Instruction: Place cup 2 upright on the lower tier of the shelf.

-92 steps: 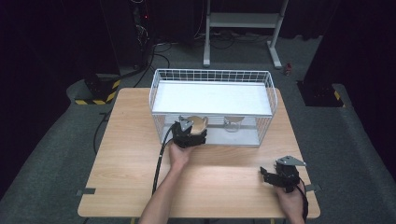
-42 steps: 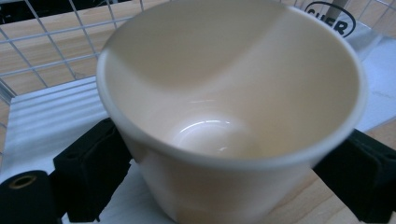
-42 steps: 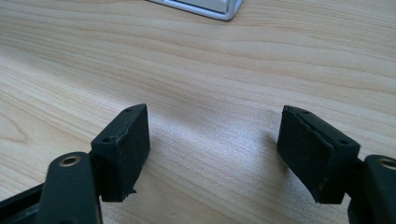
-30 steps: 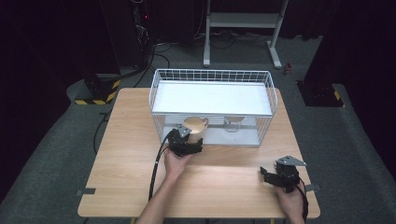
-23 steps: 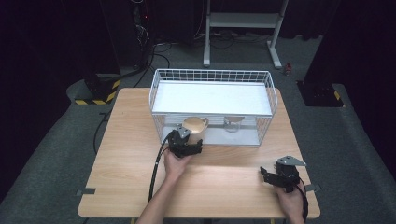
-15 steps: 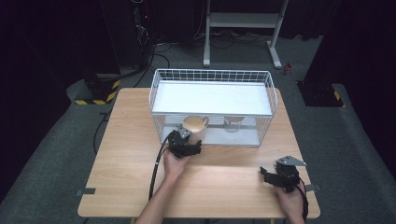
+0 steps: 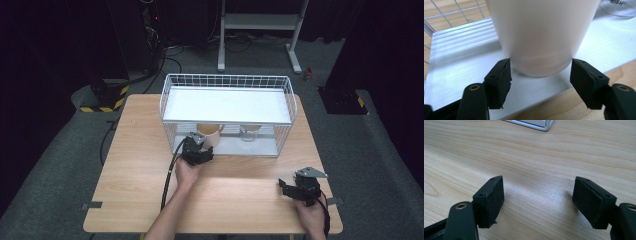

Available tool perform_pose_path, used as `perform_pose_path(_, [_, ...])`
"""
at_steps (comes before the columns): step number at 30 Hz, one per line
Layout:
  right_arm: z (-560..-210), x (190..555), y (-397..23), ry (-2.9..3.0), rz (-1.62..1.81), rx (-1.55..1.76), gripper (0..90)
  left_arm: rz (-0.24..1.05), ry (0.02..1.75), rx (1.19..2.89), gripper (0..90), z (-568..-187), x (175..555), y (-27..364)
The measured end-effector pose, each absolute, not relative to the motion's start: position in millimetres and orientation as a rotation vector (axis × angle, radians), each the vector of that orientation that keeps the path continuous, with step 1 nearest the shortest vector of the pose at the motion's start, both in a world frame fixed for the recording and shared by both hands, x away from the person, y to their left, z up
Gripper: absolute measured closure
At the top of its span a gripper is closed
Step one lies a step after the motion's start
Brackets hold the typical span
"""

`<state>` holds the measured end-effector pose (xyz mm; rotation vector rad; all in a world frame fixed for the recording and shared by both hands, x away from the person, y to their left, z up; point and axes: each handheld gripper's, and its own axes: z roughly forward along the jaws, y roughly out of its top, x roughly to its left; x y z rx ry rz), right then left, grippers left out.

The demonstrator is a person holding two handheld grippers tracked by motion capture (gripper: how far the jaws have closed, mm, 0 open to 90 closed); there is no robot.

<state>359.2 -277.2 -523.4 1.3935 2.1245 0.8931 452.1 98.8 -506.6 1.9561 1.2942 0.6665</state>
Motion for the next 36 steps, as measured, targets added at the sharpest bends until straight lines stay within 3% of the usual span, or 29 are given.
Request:
perform_pose_path(11, [-523.3,359.1,-277.2,2.125,0.893,1.394,25.3,0.666,1.308,1.936,49.2,-510.4,456.8,101.3])
perform_pose_path(23, [-523.3,359.0,-277.0,2.124,0.894,1.397,25.3,0.696,1.321,1.962,59.1,-508.1,463.9,99.1])
perform_pose_path(36, [-523.4,359.2,-277.2,2.124,0.893,1.394,25.3,0.629,1.349,1.916,73.2,-509.2,469.0,99.8])
